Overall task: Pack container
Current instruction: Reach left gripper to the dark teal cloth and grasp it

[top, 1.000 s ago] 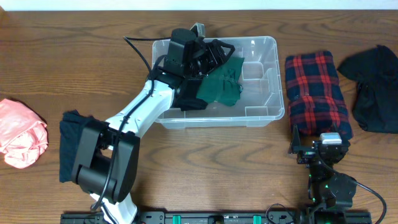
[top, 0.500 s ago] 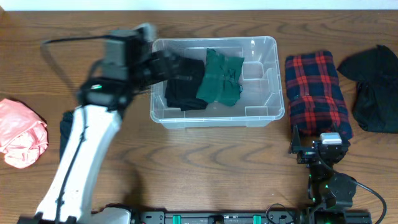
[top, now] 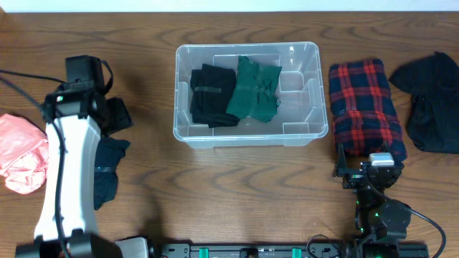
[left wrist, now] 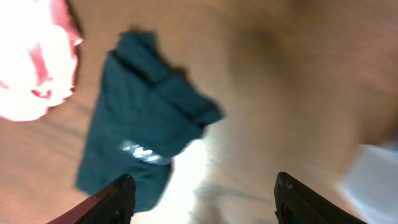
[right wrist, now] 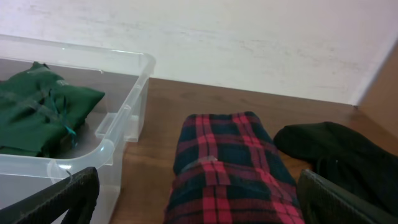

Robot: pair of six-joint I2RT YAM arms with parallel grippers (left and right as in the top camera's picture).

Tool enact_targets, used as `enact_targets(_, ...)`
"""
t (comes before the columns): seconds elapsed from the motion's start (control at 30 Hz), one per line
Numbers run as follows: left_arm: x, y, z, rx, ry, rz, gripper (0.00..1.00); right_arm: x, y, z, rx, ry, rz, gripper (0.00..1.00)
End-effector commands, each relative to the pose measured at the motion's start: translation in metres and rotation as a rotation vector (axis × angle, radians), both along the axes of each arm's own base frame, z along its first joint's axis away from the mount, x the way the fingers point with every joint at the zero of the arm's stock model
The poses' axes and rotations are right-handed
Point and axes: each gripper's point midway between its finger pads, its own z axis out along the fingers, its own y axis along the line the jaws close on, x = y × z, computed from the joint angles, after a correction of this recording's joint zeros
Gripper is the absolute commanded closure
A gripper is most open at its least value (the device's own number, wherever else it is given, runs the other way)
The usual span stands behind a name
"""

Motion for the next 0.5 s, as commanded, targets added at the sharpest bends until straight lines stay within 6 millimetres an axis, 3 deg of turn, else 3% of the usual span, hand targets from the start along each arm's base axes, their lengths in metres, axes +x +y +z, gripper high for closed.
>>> enact_targets(0.0,-0.011,0.029,-0.018,0.163,0.153,0.003,0.28,0.0,0.002,-0.001,-0.014,0.002,0.008,0.01)
enact_targets(0.17,-0.014,0.044,-0.051,0.237,0.309,0.006,0.28,0.0,0.002,-0.001,-0.014,0.002,0.008,0.01)
enact_targets(0.47,-0.005,0.046,-0.105,0.225,0.422,-0.01,0.28,0.0,0.002,-0.001,-0.014,0.002,0.008,0.01)
